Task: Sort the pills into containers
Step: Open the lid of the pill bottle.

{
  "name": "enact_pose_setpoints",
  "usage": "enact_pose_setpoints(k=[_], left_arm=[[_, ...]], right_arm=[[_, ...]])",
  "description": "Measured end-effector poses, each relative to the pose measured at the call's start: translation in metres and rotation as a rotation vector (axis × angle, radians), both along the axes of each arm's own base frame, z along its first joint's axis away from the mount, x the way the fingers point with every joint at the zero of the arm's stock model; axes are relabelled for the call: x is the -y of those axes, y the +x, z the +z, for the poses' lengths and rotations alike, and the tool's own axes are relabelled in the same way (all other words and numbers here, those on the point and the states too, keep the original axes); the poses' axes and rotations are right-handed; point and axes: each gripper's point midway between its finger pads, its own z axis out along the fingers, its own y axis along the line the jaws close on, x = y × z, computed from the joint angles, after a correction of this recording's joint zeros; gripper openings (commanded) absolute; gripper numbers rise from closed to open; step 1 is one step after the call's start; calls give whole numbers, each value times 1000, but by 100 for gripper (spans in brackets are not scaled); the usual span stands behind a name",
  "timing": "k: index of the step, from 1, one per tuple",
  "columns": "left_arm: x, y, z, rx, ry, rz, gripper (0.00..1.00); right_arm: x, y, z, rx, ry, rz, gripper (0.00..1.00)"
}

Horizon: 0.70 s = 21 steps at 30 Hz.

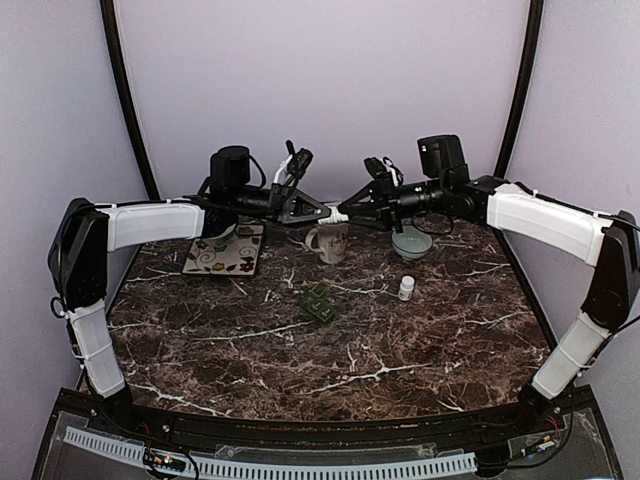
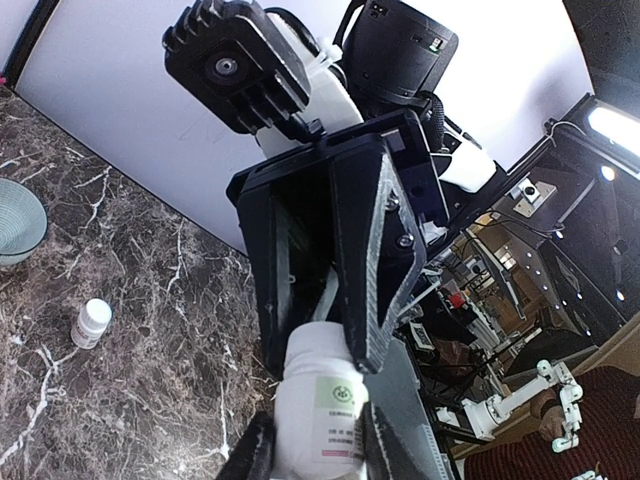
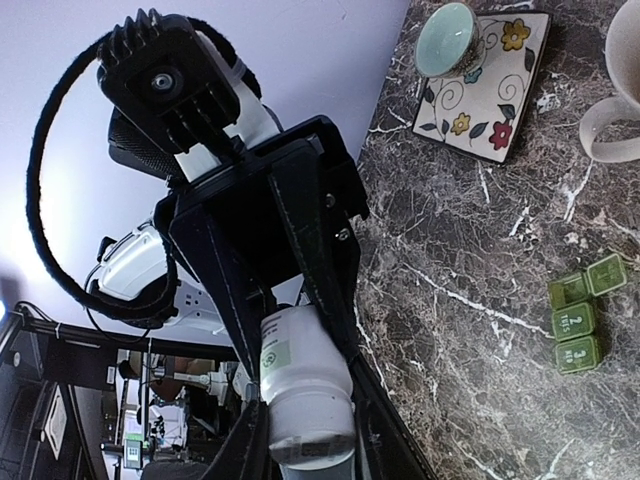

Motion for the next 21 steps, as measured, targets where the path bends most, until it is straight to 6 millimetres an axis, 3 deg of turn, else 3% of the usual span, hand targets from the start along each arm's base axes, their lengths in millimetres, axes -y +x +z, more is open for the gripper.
enact_pose_setpoints(k=[5,21], left_arm=[[0,0,3,-10,-8,-3,3],[-1,-4,17,-76,-40,-19,3]], right_arm=[[0,-1,2,98,-11,30,0],[2,-1,18,688,-112,105,0]])
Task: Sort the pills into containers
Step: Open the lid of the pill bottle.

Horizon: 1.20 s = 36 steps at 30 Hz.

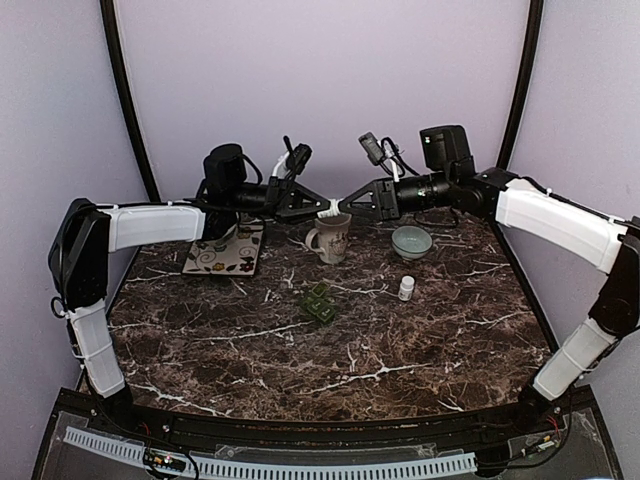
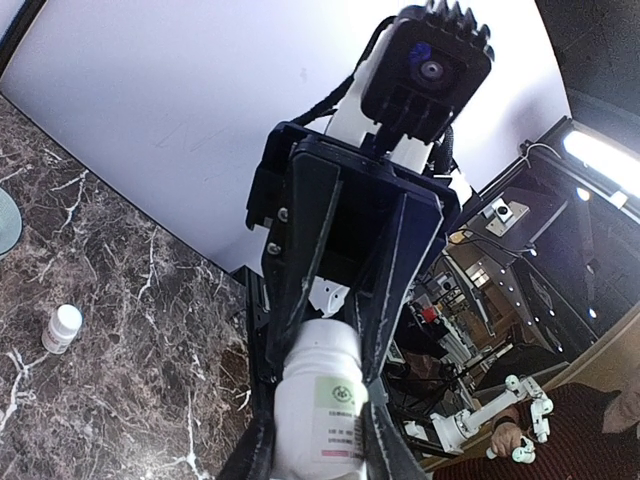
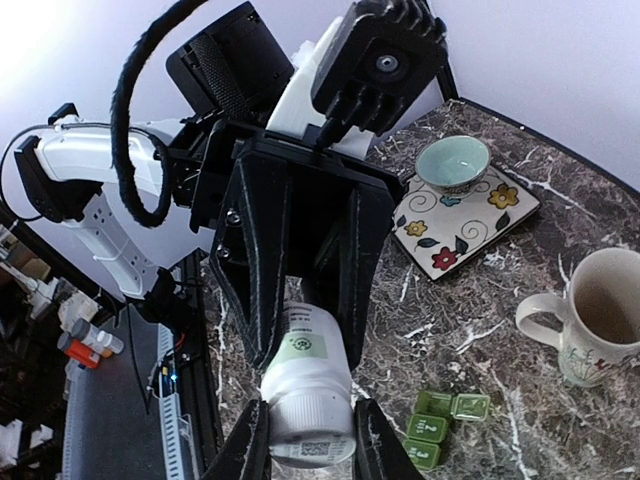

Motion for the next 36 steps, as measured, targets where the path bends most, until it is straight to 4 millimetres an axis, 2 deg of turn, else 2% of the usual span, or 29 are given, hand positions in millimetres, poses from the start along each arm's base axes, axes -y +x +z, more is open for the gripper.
enact_pose_setpoints(k=[9,36], left_arm=[[1,-1,-5,-37,4,2,3],[0,-2,-6,-50,-12,-2,2]], right_arm=[[4,-3,-5,138,-25,-1,0],[3,-3,-4,199,-17,6,0]])
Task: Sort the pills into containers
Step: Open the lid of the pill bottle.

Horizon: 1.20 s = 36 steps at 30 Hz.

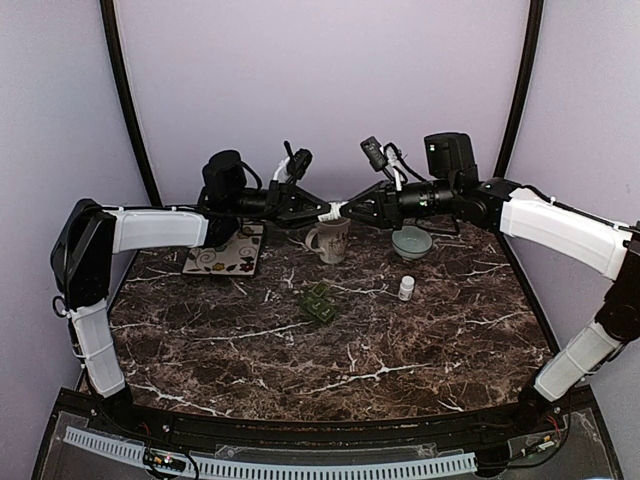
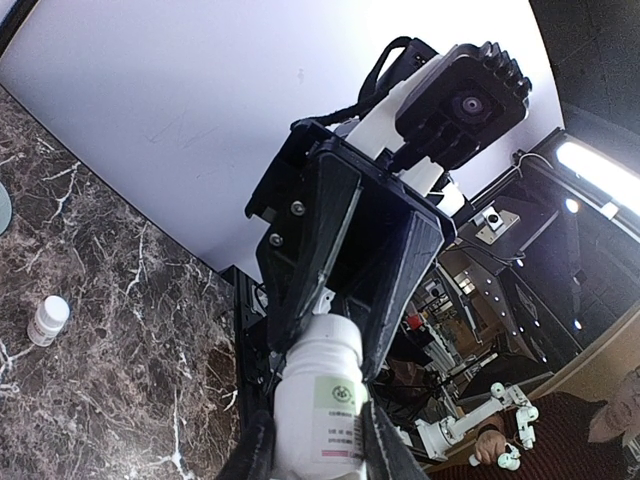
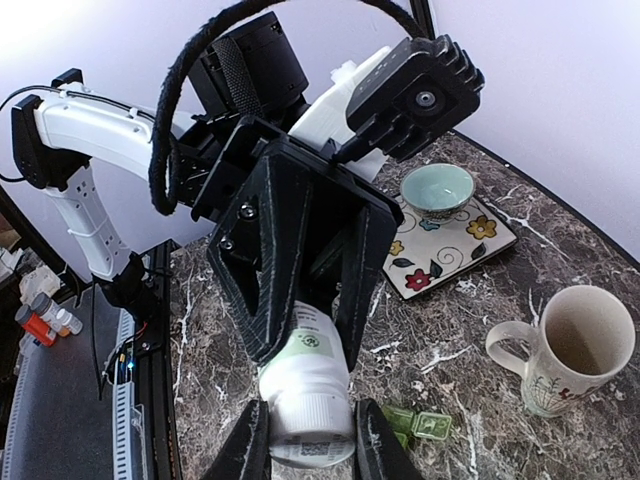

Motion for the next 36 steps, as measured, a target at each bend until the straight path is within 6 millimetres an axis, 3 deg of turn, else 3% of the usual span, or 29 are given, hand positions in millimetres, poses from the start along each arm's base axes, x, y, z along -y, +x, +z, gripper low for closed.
enact_pose_setpoints(k=[4,21,36], left_arm=[[0,0,0,0,-1,-2,3],[0,-1,-2,-6,0,-15,2],[0,-3,-8,-13,8,-37,2]], right_arm=[[0,0,0,2,-3,1,0],[-1,0,-1,-19,-13,10,21],[-2,-1,-5,-41,-21,16,33]])
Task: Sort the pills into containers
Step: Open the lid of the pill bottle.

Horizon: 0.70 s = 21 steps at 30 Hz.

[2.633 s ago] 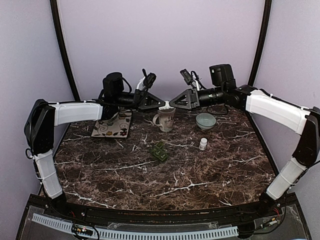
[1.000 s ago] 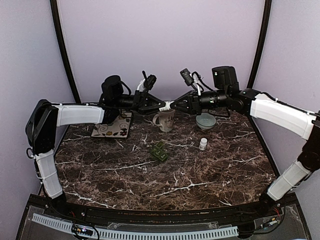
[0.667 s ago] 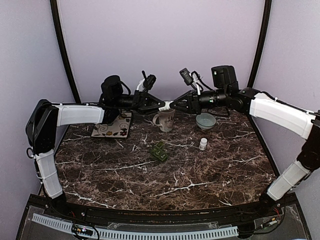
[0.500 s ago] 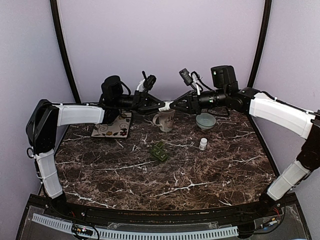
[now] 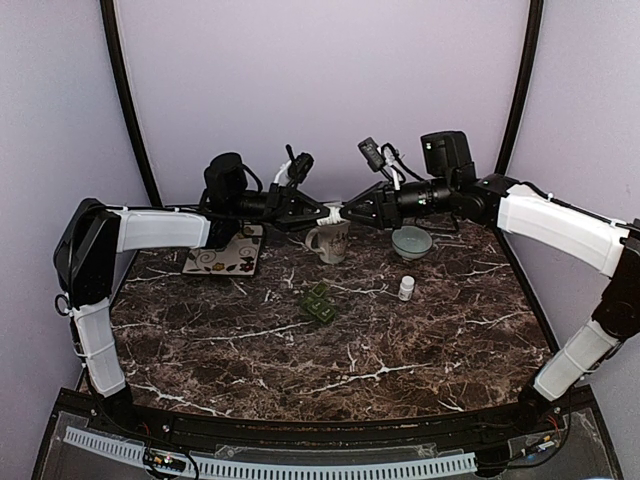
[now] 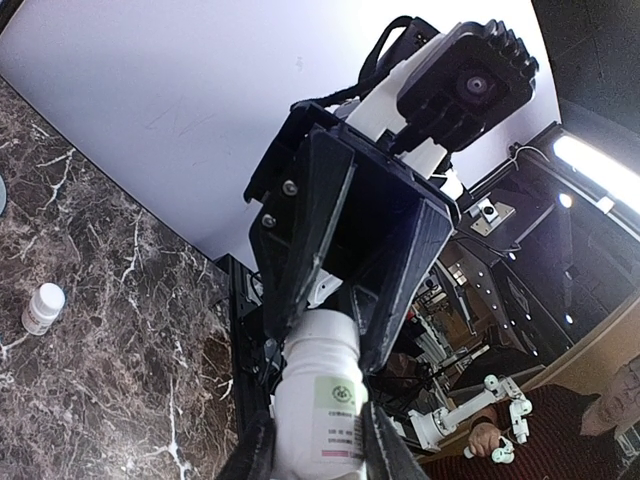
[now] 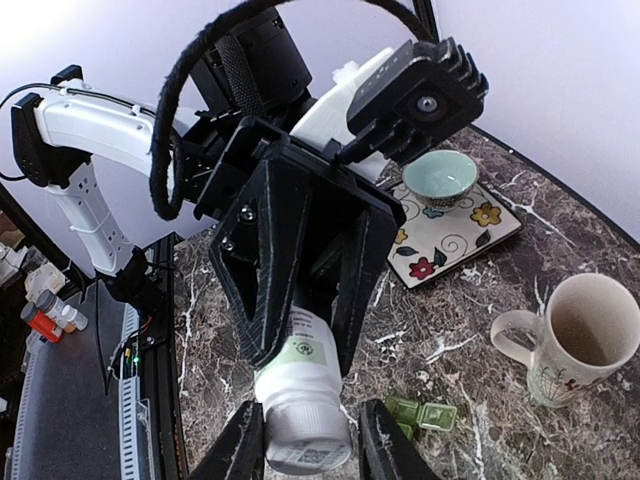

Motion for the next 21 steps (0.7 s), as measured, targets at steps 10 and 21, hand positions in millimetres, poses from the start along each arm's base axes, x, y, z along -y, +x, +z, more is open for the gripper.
enact_pose_setpoints(k=[10,21], left_arm=[[-1,-2,-1,0,3,-17,2],[-1,-4,-2,0,4,-25,2]], right_arm=[[1,2,7,8,14,1,35],[0,-1,7,-11,21,12,25]])
